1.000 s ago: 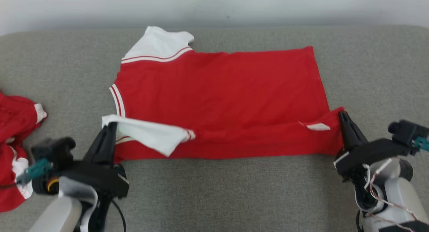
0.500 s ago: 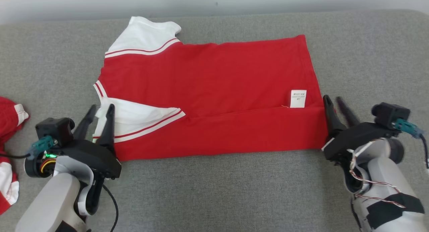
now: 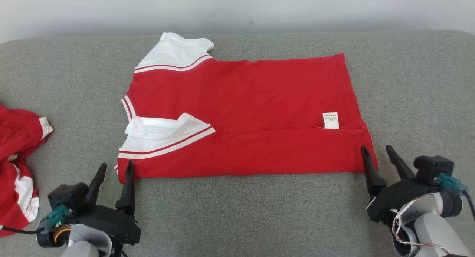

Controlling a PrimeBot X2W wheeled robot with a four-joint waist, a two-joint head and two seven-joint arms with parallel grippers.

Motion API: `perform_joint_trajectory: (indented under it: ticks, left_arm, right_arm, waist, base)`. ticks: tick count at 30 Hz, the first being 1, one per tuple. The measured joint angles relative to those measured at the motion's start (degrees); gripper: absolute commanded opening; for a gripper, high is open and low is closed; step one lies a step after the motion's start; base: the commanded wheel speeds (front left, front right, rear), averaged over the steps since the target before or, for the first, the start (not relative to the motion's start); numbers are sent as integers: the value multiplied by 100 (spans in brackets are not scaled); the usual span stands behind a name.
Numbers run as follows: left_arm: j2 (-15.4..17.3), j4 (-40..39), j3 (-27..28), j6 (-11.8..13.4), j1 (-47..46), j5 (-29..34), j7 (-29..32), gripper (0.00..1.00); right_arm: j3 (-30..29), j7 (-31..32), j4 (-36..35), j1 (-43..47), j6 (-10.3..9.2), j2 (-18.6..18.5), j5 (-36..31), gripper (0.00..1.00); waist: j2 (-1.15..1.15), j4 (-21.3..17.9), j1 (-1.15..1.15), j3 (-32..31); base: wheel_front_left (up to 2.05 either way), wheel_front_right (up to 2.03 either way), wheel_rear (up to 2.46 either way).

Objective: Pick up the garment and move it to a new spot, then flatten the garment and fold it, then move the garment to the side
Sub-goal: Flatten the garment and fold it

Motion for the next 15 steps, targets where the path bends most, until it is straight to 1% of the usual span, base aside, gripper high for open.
perform_joint_trajectory:
  ticks: [1, 5, 10, 14, 15]
  left_arm:
    - [-7, 14, -14, 0, 4, 0, 2, 100]
    - [-53, 211, -51, -5, -3, -41, 59, 100]
    - [-130, 503, -76, -57, -36, -58, 48, 100]
    - [-227, 818, -101, -159, -139, -113, 48, 100]
    - [-256, 913, -99, -194, -168, -138, 49, 94]
  right_arm:
    - [15, 20, -8, 31, 0, -4, -90, 100]
    - [-45, 119, 108, 39, 0, 77, -132, 100]
    - [16, 169, 352, -7, 0, 193, -166, 100]
    - [126, 218, 666, -208, 0, 259, -202, 100]
    - [158, 219, 745, -255, 0, 259, -229, 100]
  waist:
    - [0, -3, 0, 14]
    - [0, -25, 0, 63]
    - [0, -66, 0, 90]
    - [0, -93, 0, 108]
    - [0, -91, 1, 109]
  base:
    - [0, 0, 0]
    - [0, 0, 0]
    - [0, 0, 0]
    - [0, 0, 0]
    - [0, 0, 0]
